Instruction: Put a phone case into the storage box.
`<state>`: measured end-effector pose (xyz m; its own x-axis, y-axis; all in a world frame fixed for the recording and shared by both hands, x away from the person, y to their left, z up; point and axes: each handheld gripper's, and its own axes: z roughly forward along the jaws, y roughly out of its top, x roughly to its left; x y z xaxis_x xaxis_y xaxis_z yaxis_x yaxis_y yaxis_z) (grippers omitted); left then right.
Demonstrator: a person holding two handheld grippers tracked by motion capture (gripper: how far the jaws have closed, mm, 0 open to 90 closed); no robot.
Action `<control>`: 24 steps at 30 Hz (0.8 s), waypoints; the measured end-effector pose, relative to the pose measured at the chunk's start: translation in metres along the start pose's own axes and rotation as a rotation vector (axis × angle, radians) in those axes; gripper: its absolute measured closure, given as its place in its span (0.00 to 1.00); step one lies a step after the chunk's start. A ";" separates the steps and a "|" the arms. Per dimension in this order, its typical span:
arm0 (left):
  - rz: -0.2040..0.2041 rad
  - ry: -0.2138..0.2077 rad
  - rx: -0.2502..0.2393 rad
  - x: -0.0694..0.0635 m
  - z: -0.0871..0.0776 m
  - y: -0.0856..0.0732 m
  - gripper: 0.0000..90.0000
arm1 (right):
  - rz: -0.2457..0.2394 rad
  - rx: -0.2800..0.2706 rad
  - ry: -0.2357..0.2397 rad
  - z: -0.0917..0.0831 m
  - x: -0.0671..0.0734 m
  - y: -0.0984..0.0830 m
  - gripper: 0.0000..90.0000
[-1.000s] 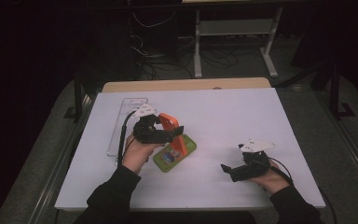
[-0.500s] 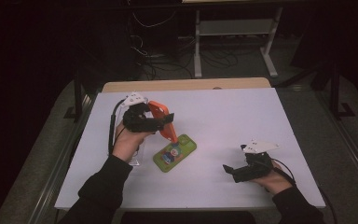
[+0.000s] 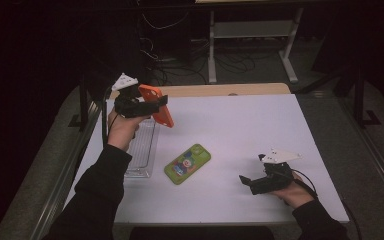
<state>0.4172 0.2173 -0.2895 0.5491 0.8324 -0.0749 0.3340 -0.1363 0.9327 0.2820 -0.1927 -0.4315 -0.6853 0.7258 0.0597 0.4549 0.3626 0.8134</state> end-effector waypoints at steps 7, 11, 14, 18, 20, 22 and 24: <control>0.005 0.136 -0.005 0.026 0.016 0.007 0.17 | 0.003 0.000 0.001 -0.001 -0.001 0.000 0.00; -0.004 0.231 0.012 0.039 0.029 0.003 0.17 | 0.008 -0.006 0.001 -0.002 -0.002 0.000 0.00; -0.024 0.282 0.028 0.048 0.037 -0.002 0.17 | 0.007 -0.010 0.001 -0.002 -0.003 -0.001 0.00; -0.054 0.329 0.070 0.060 0.050 -0.012 0.17 | 0.015 -0.013 0.000 -0.003 -0.004 -0.001 0.00; -0.069 0.342 0.090 0.064 0.057 -0.017 0.16 | 0.015 -0.013 0.001 -0.003 -0.004 -0.001 0.00; -0.058 0.358 0.110 0.067 0.062 -0.022 0.16 | 0.015 -0.013 0.001 -0.003 -0.004 -0.001 0.00; -0.057 0.376 0.125 0.068 0.067 -0.027 0.16 | 0.016 -0.013 0.002 -0.003 -0.004 -0.001 0.00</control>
<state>0.4973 0.2418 -0.3439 0.2157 0.9760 0.0306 0.4597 -0.1292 0.8786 0.2823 -0.1978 -0.4309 -0.6795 0.7299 0.0738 0.4580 0.3434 0.8200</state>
